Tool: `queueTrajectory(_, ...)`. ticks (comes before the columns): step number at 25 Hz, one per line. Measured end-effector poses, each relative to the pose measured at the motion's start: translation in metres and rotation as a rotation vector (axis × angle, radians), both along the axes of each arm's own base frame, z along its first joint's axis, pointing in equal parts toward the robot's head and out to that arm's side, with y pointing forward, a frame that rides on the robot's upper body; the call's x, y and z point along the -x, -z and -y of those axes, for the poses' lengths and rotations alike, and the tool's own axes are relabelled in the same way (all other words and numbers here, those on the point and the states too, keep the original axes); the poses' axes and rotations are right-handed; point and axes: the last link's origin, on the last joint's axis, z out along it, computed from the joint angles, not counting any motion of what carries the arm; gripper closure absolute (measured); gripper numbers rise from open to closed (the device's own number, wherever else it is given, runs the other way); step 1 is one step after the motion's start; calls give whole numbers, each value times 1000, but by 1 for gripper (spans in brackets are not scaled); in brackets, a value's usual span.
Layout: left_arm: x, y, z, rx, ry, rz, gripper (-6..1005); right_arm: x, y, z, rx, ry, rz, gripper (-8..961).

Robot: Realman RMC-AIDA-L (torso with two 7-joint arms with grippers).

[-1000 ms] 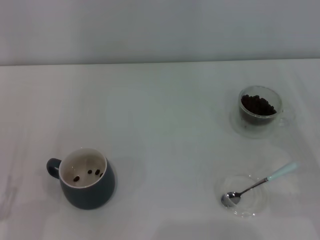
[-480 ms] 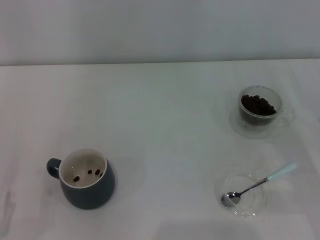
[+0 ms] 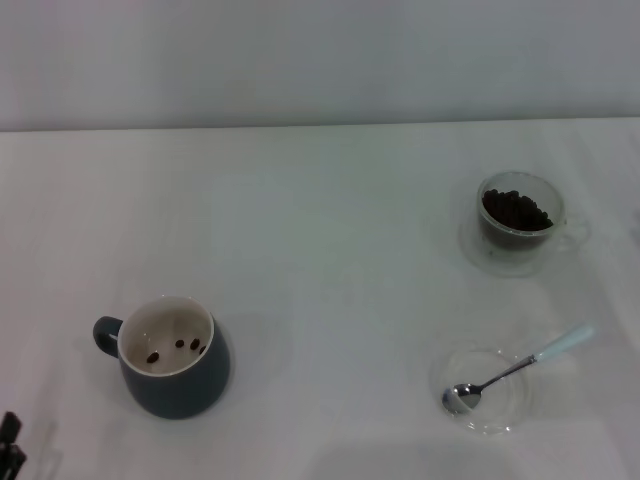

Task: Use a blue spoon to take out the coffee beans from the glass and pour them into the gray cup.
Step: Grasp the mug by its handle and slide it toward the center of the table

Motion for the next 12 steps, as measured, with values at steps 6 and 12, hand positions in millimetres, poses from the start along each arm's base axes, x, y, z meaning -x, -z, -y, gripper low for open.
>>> queueTrajectory(6, -2, 3, -8, 23, 20, -22, 234, 4, 0, -4, -1, -14, 1, 96)
queueTrajectory(12, -2, 3, -37, 57, 56, -76, 237, 3, 0, -4, 1, -12, 0, 97)
